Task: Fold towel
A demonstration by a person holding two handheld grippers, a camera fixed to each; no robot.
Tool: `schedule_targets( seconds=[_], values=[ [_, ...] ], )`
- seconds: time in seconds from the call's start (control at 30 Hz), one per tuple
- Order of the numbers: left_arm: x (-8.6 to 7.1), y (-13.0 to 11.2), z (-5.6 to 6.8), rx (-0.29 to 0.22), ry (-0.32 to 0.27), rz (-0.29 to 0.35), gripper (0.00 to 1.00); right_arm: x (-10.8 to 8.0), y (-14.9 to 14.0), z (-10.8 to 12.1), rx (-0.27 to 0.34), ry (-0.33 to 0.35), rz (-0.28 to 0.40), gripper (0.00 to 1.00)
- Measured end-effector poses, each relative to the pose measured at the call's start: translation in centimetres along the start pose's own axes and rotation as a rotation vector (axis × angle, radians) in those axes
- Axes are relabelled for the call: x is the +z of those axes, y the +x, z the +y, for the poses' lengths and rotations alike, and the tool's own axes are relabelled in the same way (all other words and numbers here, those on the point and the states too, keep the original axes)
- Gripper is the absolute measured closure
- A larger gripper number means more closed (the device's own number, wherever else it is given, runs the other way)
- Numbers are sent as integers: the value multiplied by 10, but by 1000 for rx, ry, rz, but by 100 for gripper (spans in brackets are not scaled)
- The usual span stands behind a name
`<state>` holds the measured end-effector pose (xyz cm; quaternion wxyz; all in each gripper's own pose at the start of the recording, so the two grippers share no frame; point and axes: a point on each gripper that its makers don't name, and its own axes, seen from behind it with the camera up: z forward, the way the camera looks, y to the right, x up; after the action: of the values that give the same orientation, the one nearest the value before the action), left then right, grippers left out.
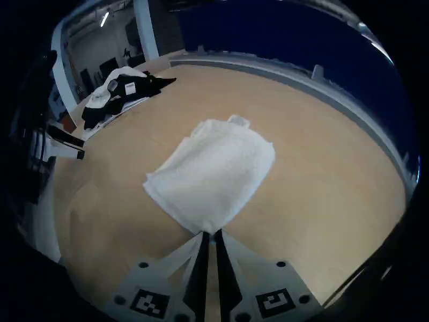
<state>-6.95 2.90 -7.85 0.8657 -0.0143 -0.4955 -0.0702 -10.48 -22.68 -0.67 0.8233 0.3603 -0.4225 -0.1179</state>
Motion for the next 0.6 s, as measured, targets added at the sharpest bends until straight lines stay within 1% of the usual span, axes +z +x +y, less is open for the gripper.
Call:
schedule_targets(
  seconds=[0.23, 0.47, 0.6],
  values=[
    [-3, 2, 2, 6, -3, 7, 4, -28, 37, 6, -21, -1, 69, 92],
    [-8, 4, 6, 12, -9, 15, 4, -69, 80, 21, -41, -15, 138, 92],
    [-11, 4, 9, 14, -13, 17, 4, -94, 95, 36, -36, -34, 169, 92]
  ],
)
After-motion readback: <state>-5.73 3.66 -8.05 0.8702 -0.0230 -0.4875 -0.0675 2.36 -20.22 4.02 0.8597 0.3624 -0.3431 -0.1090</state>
